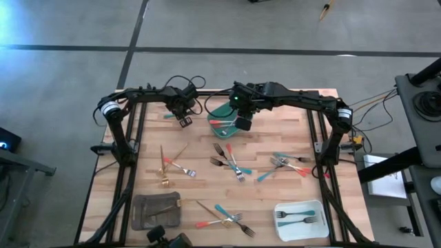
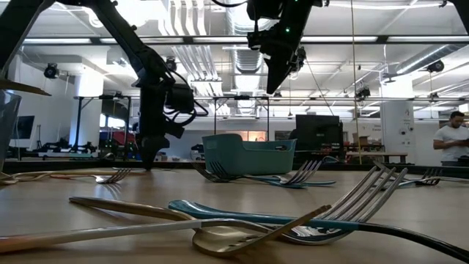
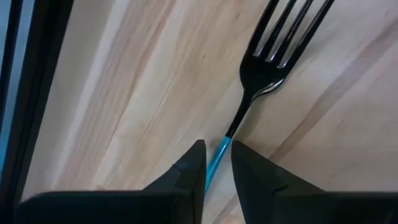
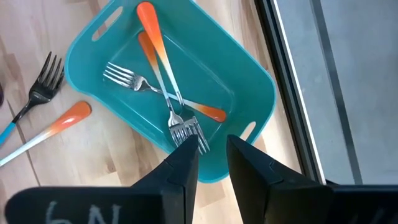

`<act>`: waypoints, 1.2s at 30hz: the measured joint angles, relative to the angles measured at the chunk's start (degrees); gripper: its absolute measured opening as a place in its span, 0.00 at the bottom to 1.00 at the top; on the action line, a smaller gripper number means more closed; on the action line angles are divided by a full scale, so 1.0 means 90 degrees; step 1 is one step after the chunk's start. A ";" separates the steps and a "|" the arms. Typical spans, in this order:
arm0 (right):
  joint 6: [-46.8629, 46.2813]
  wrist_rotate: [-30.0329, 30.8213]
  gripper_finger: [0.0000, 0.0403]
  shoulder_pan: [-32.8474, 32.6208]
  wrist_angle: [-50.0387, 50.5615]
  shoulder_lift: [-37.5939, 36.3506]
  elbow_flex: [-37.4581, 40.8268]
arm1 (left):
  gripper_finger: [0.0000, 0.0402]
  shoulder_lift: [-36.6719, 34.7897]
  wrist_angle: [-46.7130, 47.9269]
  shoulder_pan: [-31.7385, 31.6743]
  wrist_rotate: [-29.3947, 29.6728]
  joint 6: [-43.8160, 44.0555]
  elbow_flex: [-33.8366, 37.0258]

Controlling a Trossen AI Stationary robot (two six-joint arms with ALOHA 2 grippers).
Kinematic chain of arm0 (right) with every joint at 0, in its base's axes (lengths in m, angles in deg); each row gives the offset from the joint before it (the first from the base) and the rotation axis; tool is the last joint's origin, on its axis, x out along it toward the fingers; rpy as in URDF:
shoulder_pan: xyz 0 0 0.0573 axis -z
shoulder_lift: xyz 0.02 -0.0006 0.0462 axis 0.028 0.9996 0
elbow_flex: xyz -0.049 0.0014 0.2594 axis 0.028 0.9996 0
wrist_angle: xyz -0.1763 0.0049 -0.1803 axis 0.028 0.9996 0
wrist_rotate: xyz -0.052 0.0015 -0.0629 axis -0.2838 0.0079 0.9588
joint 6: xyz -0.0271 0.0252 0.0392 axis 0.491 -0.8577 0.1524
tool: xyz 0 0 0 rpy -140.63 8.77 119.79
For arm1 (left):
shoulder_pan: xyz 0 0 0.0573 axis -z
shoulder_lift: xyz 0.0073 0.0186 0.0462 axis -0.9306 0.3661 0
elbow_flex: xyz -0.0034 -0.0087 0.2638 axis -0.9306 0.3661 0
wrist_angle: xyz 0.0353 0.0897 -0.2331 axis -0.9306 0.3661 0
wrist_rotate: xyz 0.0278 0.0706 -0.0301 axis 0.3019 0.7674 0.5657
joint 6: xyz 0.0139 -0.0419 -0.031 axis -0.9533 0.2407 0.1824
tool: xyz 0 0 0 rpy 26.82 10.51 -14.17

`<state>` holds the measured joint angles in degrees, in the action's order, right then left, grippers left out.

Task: Sort silverware by color (type)
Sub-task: Put the blue fork into the white bin

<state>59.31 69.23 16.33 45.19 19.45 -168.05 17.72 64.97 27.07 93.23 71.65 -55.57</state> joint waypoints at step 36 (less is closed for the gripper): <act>-0.1017 -0.0007 0.17 -0.0002 0.0758 0.0000 0.0024 | 0.00 -0.3303 0.0663 0.0338 -0.2416 0.1495 0.0024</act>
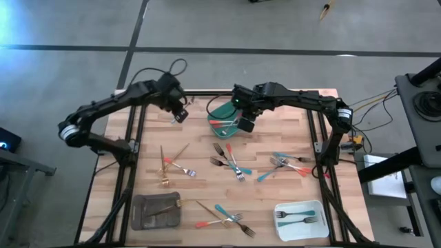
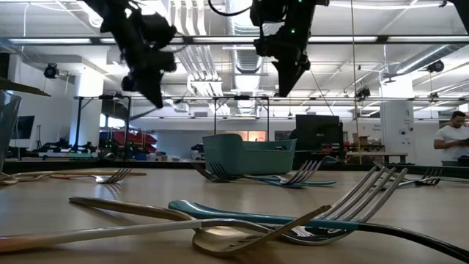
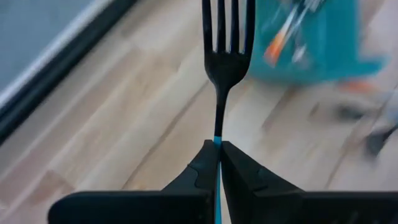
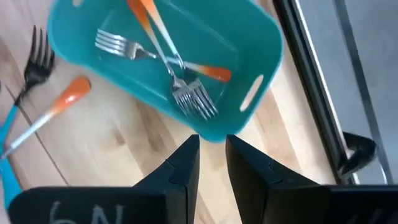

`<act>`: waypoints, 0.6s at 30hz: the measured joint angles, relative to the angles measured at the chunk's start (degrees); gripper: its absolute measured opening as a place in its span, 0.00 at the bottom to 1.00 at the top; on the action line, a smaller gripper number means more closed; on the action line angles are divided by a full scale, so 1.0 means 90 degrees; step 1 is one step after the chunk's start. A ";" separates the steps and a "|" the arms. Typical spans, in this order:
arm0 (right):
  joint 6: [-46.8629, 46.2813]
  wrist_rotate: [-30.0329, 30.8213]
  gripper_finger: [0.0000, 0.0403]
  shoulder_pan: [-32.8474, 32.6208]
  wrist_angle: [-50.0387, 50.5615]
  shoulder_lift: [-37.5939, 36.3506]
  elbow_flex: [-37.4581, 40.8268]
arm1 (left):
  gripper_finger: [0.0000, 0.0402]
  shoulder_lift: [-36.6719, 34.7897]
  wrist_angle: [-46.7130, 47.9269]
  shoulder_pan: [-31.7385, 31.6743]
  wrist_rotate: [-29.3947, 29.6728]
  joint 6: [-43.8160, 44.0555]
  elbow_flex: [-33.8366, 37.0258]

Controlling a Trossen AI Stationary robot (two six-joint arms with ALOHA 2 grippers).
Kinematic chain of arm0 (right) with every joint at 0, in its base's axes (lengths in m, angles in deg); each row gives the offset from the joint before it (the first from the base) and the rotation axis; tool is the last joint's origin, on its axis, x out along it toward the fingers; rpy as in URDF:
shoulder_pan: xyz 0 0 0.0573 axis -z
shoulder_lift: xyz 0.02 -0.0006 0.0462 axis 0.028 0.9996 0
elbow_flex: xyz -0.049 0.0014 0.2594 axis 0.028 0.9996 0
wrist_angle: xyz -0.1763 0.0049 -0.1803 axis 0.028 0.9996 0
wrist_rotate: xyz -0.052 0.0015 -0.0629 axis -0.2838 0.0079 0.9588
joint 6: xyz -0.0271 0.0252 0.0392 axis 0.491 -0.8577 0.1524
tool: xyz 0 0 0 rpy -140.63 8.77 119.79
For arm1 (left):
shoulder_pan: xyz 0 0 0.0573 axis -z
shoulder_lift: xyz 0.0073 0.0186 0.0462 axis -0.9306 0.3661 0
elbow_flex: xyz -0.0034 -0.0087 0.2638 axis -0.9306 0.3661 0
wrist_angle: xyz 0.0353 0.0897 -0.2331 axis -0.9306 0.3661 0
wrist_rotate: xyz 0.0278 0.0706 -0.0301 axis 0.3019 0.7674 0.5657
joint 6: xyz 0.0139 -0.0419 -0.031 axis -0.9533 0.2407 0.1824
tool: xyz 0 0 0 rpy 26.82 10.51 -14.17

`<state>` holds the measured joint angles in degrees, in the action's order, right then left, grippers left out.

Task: Sort silverware by color (type)
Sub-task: Put the blue fork into the white bin

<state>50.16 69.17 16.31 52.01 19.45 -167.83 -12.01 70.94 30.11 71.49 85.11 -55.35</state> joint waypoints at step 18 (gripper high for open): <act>-0.1152 -0.0964 0.17 -0.0002 -0.3876 -0.0029 0.0078 | 0.00 -0.0558 -0.2360 0.1213 0.0425 0.2614 -0.0010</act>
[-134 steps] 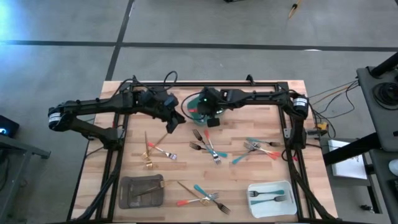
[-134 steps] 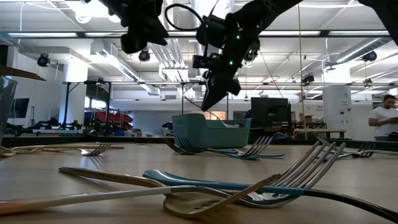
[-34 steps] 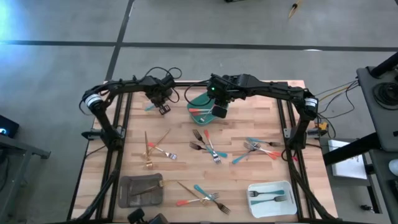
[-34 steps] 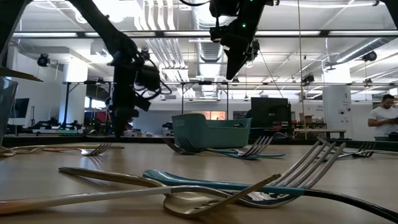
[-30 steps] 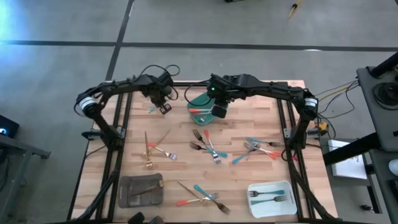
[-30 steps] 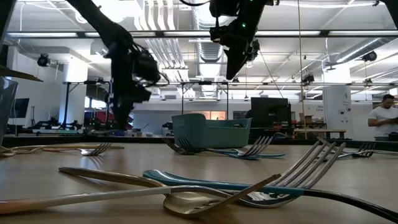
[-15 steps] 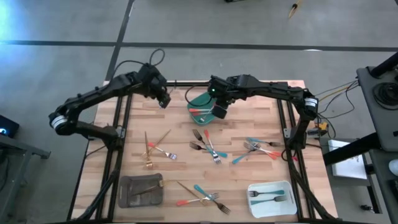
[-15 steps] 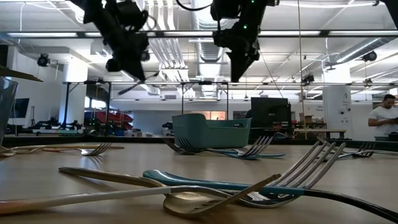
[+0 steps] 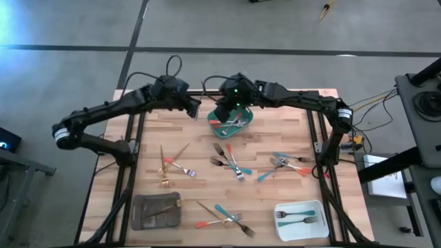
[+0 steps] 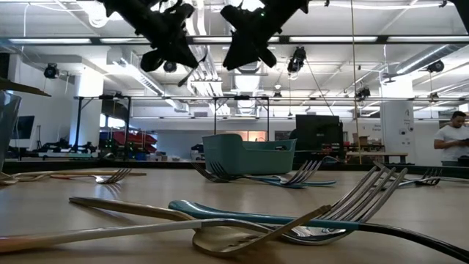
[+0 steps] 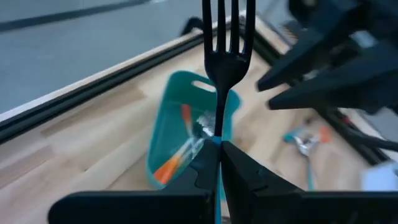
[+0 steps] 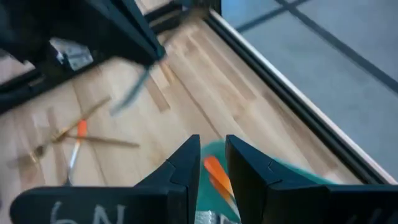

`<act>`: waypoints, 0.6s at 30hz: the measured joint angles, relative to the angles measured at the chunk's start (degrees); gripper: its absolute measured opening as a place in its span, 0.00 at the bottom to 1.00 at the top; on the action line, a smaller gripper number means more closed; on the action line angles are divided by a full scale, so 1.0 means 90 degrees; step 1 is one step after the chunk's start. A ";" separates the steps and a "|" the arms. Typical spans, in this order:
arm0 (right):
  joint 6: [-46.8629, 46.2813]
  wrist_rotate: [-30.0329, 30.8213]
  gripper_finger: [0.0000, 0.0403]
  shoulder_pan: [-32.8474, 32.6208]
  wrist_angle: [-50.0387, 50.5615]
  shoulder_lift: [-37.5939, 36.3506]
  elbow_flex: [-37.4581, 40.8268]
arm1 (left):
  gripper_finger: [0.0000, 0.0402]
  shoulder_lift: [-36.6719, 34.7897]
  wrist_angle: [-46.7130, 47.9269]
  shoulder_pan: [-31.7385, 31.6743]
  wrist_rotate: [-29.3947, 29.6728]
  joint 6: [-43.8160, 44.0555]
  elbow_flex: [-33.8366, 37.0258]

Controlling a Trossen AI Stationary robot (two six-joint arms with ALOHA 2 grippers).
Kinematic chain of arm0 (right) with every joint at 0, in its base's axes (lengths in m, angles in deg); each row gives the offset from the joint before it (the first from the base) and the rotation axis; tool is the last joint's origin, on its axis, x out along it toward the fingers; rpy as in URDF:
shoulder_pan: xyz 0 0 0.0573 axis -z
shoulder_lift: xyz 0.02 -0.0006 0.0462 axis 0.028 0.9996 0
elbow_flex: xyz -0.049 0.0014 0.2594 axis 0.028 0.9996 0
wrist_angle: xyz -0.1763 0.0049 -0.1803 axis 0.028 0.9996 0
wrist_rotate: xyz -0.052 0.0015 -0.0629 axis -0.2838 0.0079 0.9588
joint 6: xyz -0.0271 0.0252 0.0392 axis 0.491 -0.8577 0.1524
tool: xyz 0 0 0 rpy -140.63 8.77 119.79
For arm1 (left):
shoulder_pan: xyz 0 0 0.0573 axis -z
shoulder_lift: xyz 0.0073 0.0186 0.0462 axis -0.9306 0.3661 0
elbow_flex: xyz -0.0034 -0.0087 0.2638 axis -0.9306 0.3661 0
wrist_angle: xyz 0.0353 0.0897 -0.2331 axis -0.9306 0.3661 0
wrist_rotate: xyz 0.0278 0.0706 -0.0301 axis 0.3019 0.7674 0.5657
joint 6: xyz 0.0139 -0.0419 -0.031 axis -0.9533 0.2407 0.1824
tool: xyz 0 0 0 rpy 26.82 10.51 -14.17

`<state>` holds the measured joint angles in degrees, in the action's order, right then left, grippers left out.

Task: Sort silverware by color (type)
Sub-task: Put the blue fork into the white bin

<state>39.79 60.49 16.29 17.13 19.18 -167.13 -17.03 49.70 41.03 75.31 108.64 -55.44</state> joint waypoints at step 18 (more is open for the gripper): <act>-0.1627 0.0841 0.40 0.0038 -0.1561 -0.0022 -0.0061 | 0.00 0.0263 -0.0482 0.0377 0.1154 0.0622 0.0002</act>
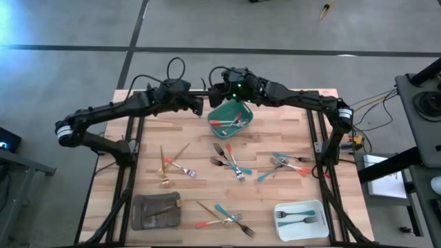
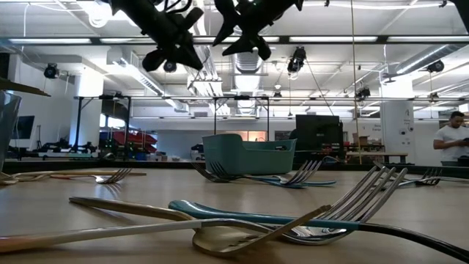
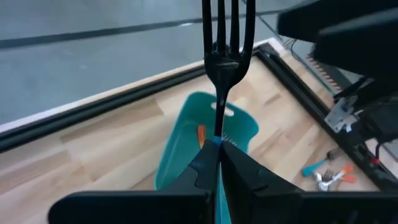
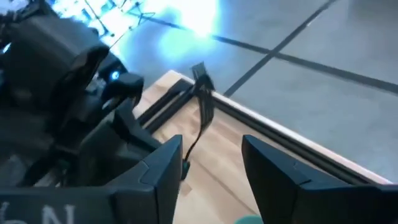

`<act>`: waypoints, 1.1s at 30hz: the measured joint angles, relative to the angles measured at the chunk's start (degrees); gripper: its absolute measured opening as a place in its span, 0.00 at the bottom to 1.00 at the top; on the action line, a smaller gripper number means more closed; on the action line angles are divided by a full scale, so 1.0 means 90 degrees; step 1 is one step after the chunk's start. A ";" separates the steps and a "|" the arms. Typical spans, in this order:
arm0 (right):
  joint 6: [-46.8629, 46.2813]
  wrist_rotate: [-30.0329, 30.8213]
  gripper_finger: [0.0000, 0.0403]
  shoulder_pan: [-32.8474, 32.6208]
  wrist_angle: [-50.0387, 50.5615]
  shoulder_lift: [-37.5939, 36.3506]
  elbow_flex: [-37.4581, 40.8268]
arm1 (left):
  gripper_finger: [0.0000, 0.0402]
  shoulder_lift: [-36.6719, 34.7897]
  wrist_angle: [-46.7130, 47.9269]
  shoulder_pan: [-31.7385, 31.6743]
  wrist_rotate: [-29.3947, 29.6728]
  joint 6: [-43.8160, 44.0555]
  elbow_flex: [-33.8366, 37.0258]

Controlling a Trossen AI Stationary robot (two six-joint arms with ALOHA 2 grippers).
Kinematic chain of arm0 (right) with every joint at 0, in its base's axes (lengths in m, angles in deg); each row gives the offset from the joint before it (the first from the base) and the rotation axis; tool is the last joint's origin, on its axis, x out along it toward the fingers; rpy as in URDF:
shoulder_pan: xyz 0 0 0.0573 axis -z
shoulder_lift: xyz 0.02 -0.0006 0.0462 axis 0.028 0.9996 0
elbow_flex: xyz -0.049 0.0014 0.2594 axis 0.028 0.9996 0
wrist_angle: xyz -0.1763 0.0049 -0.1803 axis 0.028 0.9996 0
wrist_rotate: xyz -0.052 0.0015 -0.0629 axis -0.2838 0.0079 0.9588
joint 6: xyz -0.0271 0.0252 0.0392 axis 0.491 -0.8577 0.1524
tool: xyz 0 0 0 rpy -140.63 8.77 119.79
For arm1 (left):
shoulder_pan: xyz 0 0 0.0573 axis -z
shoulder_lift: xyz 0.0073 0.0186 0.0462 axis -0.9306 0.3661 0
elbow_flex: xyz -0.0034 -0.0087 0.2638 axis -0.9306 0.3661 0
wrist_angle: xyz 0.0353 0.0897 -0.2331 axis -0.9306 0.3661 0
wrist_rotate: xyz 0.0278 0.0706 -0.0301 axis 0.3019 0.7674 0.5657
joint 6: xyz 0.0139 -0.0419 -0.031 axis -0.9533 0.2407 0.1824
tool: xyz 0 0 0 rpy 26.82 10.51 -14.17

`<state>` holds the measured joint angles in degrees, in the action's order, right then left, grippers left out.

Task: Sort silverware by color (type)
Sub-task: Put the blue fork into the white bin

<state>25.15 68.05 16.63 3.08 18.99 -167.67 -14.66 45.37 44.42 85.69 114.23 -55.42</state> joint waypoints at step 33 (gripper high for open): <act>-0.0637 0.0018 0.38 0.0156 -0.0031 0.0015 0.0002 | 0.00 0.1076 0.0655 0.0002 -0.0146 -0.0867 -0.1443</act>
<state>19.42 68.22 18.03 2.80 19.12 -167.65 -4.98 51.26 44.45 84.38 106.43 -68.40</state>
